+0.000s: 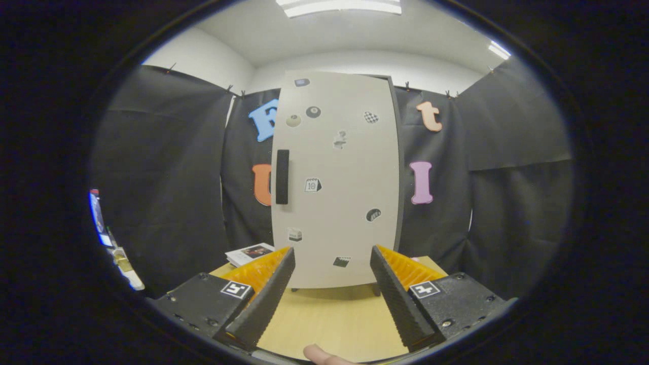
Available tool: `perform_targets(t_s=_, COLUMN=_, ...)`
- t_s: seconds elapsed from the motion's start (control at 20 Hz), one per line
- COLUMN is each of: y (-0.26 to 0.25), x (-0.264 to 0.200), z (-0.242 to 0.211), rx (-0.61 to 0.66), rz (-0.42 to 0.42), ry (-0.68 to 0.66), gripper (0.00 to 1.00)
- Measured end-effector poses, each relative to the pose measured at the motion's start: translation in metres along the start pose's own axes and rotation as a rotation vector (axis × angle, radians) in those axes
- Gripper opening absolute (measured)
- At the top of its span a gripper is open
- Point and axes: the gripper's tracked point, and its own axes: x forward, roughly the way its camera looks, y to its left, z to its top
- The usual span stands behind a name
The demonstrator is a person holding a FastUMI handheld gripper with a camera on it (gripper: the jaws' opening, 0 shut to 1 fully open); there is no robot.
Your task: Open the shoe cabinet door, grab the shoes and put them into the shoe cabinet, then close the shoe cabinet door.
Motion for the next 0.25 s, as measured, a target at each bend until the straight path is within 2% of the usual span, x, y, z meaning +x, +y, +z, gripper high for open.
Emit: perform_targets(t_s=0.25, y=0.000, x=-0.028, z=0.010, rx=0.058, rz=0.020, ry=-0.035, gripper=0.98)
